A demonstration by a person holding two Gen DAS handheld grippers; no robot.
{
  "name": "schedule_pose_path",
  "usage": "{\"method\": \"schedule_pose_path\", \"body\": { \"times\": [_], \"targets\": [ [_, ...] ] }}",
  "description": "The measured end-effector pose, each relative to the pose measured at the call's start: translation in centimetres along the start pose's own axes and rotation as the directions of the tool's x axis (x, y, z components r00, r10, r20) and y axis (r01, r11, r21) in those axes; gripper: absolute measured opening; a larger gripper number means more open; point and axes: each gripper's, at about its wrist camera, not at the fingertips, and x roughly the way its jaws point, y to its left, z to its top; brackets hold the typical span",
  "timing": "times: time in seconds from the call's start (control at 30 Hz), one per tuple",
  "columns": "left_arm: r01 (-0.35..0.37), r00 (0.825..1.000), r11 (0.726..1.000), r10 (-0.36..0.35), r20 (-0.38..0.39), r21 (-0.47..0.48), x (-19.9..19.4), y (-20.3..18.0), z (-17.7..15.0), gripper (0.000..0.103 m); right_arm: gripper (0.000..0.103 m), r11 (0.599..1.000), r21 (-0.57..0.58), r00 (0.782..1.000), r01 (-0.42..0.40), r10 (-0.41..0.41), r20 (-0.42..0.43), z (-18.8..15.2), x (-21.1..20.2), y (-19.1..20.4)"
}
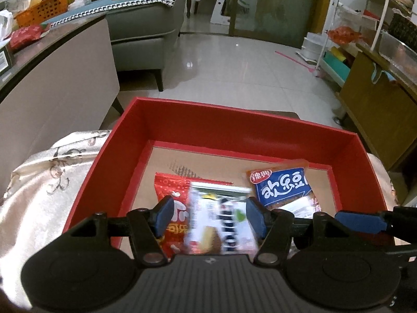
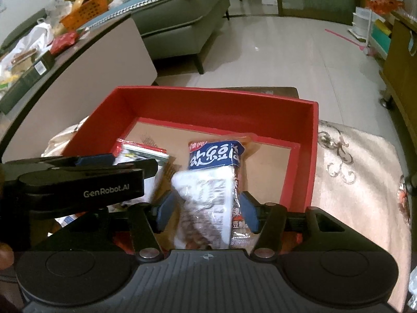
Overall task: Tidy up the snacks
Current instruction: 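Lower the Kaprons wafer and white packet into the box and open both grippers, then withdraw both grippers from the box back over the snack pile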
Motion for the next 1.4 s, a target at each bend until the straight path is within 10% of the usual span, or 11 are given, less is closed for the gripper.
{"method": "schedule_pose_path", "body": {
  "times": [1.4],
  "targets": [
    [0.059, 0.995, 0.998, -0.055, 0.089, -0.035, -10.6, 2.6, -2.9, 0.066, 0.086, 0.999, 0.002, 0.996, 0.047, -0.047, 0.081, -2.7, -8.1, 3.4]
  ]
}}
